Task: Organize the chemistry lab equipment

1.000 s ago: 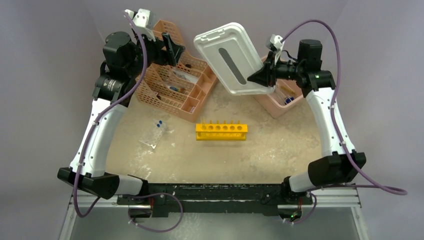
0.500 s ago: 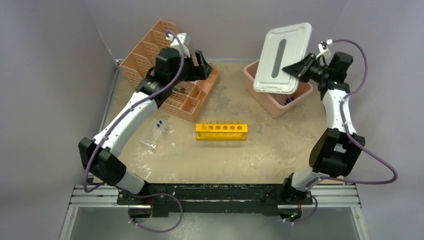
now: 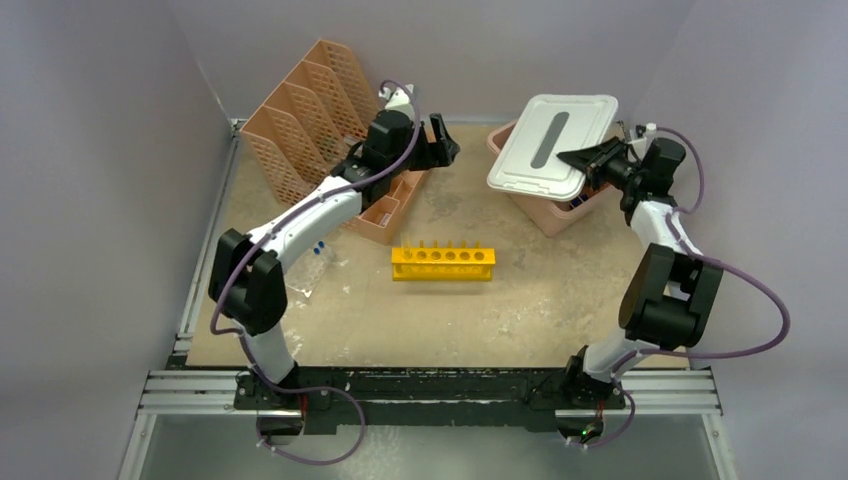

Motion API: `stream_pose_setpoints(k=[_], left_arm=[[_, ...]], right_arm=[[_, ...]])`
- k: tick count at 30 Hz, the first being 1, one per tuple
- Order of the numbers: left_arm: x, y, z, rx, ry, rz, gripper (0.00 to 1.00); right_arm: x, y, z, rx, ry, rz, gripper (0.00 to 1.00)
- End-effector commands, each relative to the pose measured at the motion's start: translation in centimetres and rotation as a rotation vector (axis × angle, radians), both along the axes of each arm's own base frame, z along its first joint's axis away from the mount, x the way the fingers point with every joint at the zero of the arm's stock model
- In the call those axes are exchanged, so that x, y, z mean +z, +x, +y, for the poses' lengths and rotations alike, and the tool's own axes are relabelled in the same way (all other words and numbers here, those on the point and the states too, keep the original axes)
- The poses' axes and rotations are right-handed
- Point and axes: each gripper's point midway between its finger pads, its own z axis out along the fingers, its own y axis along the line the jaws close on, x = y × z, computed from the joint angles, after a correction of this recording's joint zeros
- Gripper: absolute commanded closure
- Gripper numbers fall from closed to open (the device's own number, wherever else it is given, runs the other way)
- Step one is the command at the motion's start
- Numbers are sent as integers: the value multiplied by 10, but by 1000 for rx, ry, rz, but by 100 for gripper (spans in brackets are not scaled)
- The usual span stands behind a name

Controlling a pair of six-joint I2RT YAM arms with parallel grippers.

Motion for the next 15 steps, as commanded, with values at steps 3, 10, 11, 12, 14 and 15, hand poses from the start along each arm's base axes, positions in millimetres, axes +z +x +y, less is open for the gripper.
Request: stream_pose_setpoints(k=[3, 10, 11, 12, 14, 15], left_arm=[[22, 37, -35, -46, -102, -137, 16], [-14, 54, -69, -119, -154, -44, 11], [-18, 53, -73, -134, -167, -31, 11], [-21, 52, -76, -147, -175, -21, 11], [-25, 53, -78, -153, -179, -15, 11], [-25, 52, -80, -167, -183, -13, 11]], right_arm=[[-14, 10, -12, -89, 20, 20, 77], [-38, 21, -42, -269, -89, 127, 57], [-35, 24, -46, -273, -119, 126, 52], [-38, 24, -48, -267, -154, 149, 48], [-45, 25, -60, -279, -269, 192, 43], [-47, 24, -65, -293, -297, 211, 40]])
